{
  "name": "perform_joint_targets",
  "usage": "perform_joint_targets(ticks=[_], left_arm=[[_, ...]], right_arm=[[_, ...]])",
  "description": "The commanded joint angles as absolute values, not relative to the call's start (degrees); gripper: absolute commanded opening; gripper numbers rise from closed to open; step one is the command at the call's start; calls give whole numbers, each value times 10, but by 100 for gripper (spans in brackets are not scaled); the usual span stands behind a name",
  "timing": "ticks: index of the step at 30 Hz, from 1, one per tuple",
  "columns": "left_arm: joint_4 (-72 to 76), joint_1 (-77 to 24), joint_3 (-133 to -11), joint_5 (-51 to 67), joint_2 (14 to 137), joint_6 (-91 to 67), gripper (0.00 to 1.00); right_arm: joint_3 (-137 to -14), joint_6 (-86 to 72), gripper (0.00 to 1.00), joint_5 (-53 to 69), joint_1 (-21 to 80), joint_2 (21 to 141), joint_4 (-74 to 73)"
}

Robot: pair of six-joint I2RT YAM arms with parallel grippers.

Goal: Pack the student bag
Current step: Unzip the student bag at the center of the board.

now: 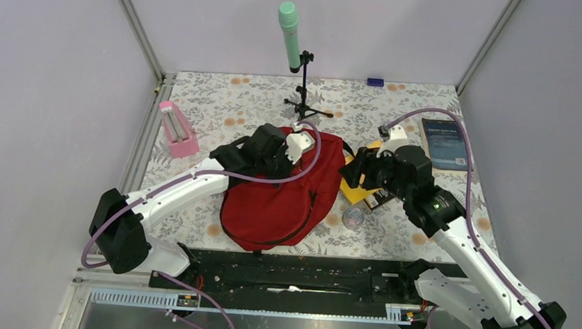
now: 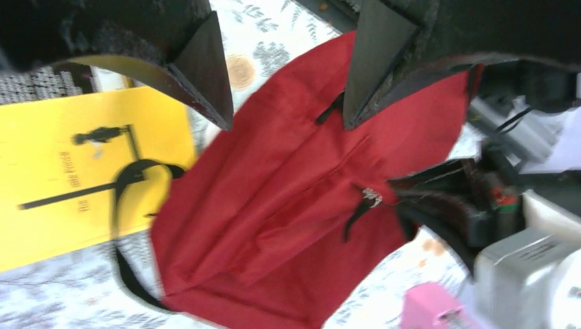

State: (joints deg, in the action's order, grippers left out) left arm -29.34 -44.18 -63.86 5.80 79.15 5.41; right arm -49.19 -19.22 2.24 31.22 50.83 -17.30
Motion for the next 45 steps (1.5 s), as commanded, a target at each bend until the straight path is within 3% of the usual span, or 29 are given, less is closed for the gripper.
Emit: perform_joint_targets(ticks=[1,8,19,33,45], left_arm=[[-278,-439,-677,51,795,34,0],[-280,-440,-676,48,798,33,0],[-283,-440,-677,44,797,33,0],[-286,-440,-675,36,793,39,0],[-287,-440,-675,34,793,40,0]], right_arm=[[-475,-246,64,171,332,516,-148],[-465,-306,51,242,396,570,-16],[-486,-279,42,185,452,653,-23],[-501,-218,43,93,454,674,-75],[-488,-228,42,92,454,679,-67]])
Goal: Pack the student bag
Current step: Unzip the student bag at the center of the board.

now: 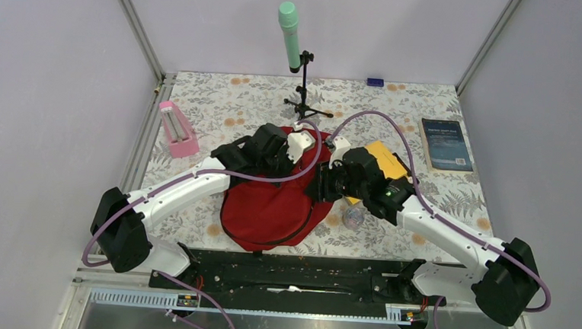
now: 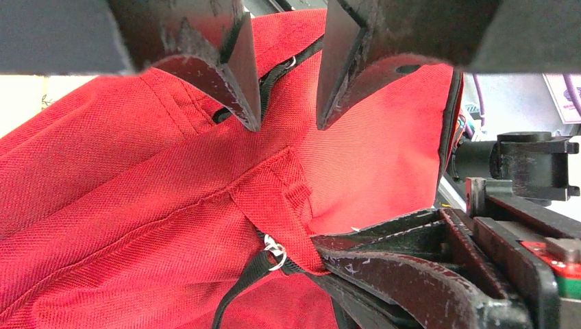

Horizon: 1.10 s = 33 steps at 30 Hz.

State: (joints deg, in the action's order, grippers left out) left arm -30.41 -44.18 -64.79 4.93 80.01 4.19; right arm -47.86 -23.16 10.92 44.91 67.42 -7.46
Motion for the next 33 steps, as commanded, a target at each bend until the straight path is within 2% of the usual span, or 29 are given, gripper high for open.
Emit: perform_joint_targets(ticks=[1,12,22,27,33], left_arm=[[-287,-440,-675,33,792,40,0],[-289,-440,-675,31,791,41,0],[-290,-440,-674,30,789,41,0],[-291,-440,-673,27,787,41,0],[-292,-440,-676,25,788,40,0]], right_arm=[[-486,-230,42,92,454,681,-67],[-462,-246,36,91,454,679,-59],[-437,-266,36,102,454,677,-36],[-433,-271,19,104,454,675,-30],[-430,-272,16,94,454,658,-38]])
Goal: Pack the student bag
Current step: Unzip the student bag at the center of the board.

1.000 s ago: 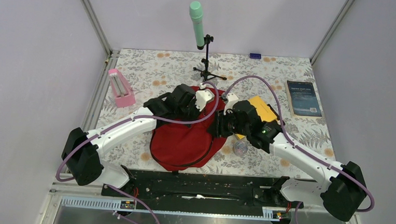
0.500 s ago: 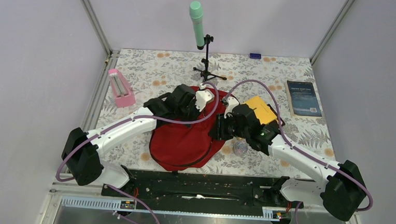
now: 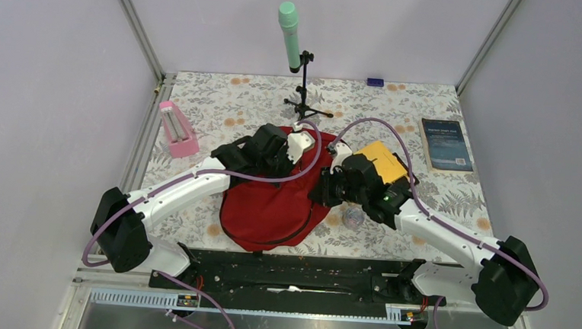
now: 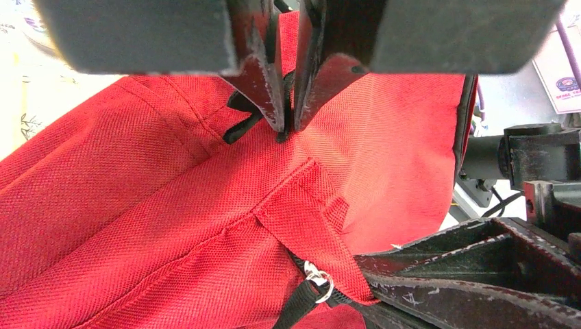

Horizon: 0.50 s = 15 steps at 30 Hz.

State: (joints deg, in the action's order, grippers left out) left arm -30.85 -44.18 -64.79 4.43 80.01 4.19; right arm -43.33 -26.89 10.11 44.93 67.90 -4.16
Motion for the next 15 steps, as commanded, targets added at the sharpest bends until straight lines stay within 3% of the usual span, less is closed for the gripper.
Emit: perform_joint_targets(ticks=[1,15], left_arm=[[-292,-440,-676,25,789,40,0],[-304,-427,-694,-10,823,5,0]], right_arm=[[-430,-271,14,91,454,654,-42],[-396,-275,5,70,454,586,-45]])
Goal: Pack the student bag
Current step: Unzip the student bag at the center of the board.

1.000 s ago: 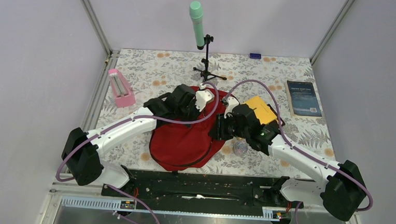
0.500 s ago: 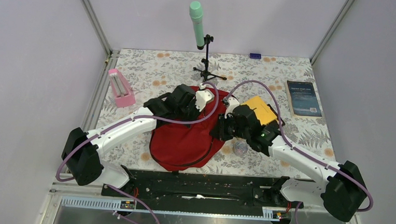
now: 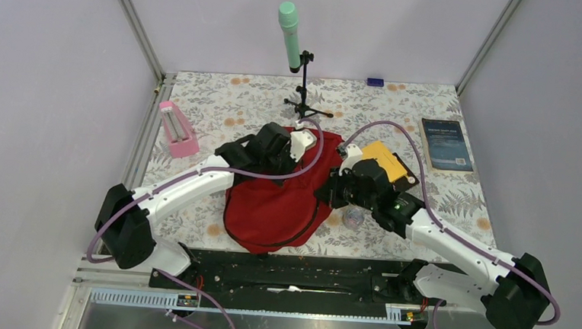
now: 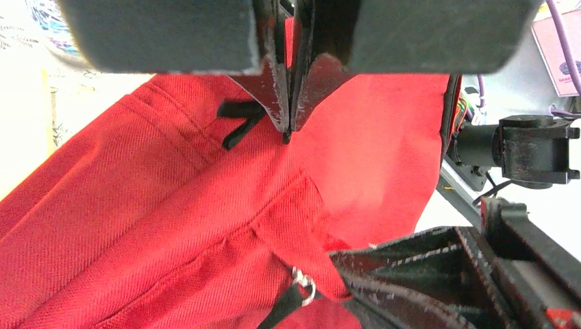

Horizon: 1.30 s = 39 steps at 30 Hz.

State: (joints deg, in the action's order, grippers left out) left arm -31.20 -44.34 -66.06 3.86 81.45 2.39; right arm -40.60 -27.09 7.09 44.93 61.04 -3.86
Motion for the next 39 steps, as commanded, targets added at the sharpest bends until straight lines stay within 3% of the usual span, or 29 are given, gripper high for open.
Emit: perform_joint_targets(ticks=[1,7,10,39], left_arm=[[-304,-424,-696,-7,826,2,0],[-304,-397,-707,31,843,-22,0],[-303,-387,-717,47,852,-35,0],[-267,-356,-735,98,915,-114,0]], right_arm=[[-395,-276,5,70,454,584,-44],[-387,-277,5,71,454,564,-49],[-384,-277,0,76,454,552,-48],[-389,-309,0,88,528,558,-5]])
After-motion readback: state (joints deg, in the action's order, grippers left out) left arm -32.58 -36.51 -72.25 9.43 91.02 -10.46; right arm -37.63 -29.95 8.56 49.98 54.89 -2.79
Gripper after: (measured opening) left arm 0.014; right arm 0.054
